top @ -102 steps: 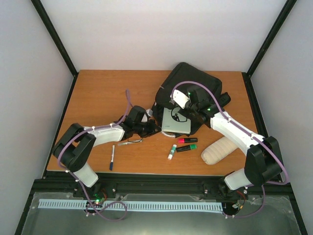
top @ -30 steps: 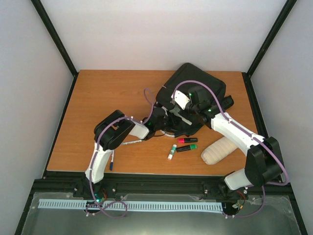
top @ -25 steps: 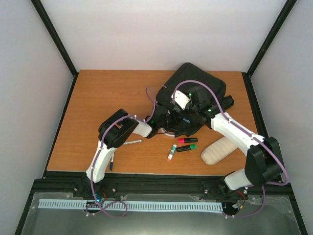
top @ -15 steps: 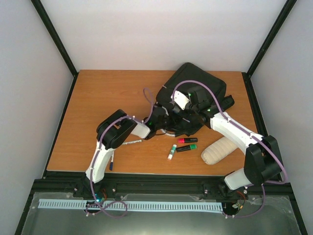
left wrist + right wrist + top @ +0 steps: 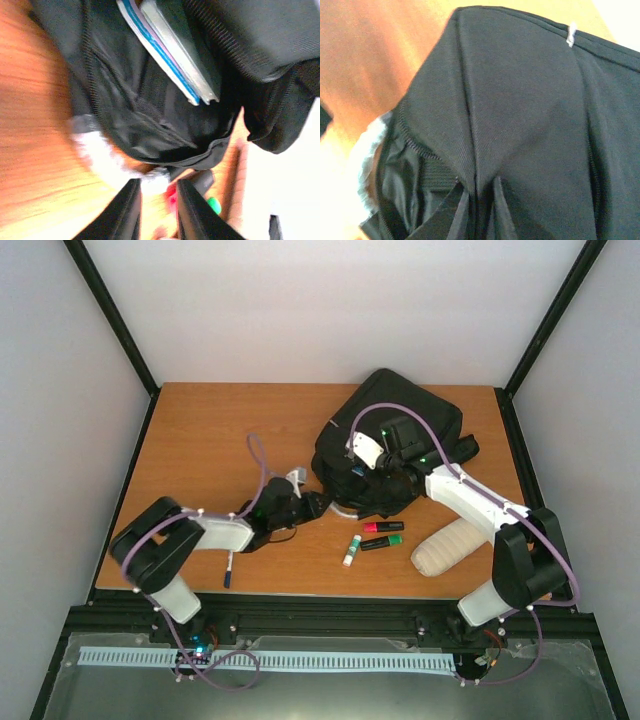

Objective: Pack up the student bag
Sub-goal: Place the book in the student bag, then adjust the student bag at the center of the board.

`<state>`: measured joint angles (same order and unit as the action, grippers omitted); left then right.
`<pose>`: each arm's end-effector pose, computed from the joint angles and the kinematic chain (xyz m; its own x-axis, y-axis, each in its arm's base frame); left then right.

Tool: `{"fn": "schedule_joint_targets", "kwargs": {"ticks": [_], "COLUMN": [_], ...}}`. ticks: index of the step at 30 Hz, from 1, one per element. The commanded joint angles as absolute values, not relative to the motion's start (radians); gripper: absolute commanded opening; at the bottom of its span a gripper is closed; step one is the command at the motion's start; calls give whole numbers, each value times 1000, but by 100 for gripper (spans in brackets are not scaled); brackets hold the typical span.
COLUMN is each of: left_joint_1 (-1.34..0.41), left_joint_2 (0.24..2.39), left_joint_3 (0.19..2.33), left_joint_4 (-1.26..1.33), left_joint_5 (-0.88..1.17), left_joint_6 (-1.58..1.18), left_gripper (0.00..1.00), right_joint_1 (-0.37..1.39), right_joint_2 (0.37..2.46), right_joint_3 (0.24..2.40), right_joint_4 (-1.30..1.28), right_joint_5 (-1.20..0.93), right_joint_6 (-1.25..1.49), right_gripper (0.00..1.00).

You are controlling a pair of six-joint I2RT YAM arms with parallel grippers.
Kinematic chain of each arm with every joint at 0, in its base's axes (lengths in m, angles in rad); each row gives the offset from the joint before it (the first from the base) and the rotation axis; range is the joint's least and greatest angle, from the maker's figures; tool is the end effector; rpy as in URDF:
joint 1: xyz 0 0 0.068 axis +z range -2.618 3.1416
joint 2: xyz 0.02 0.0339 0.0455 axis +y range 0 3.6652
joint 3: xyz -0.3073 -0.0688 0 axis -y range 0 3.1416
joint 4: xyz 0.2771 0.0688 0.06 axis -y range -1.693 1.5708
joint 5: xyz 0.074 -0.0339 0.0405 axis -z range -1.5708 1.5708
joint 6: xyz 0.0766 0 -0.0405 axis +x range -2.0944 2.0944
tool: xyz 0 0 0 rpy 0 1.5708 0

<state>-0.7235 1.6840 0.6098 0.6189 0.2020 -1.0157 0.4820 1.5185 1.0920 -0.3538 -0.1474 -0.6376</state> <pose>0.2696 -0.2587 0.1383 -0.8396 -0.3692 -0.3984 0.1329 0.5715 -0.8098 0.3381 0.1896 0.2550 -0.1729 -0.7550 -0.6326 -0.8138 0.4713 -0.3400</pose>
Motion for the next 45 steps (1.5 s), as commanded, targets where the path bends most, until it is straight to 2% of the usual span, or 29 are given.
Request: {"fn": "schedule_joint_targets", "kwargs": {"ticks": [1,4,6,9,11,17,22,24,33,45], "left_joint_1": [-643,-574,-547,-515,-491,-407,-389,-390,-410,-445], "left_joint_2": [1515,1420,1386,1405,1460,1758,1961,2019,2022,1810], "left_joint_3": [549,546,585,677,752,1003,1192,1216,1092,777], "left_joint_4": [472,392,333,260,233,196,177,206,367,468], "left_joint_5": [131,121,94,81,96,253,348,402,491,426], "left_joint_6": [-903,-872,-837,-802,-799,-840,-830,-842,-878,-861], "left_gripper": [29,55,76,87,91,94,94,90,83,81], "right_joint_1": [483,479,458,371,284,8,-126,-152,-140,91], "right_joint_2": [1525,1511,1471,1430,1434,1543,1722,1792,2006,2257], "right_joint_3": [1122,1118,1098,1109,1133,1190,1264,1296,1462,1781], "right_joint_4": [-449,-501,-510,-555,-598,-697,-762,-769,-813,-860], "right_joint_5": [-226,-192,-183,-210,-249,-345,-403,-408,-551,-508], "right_joint_6": [-646,-615,-584,-504,-436,-347,-282,-268,-218,-188], "right_gripper": [21,46,53,63,67,80,83,84,82,79]}}
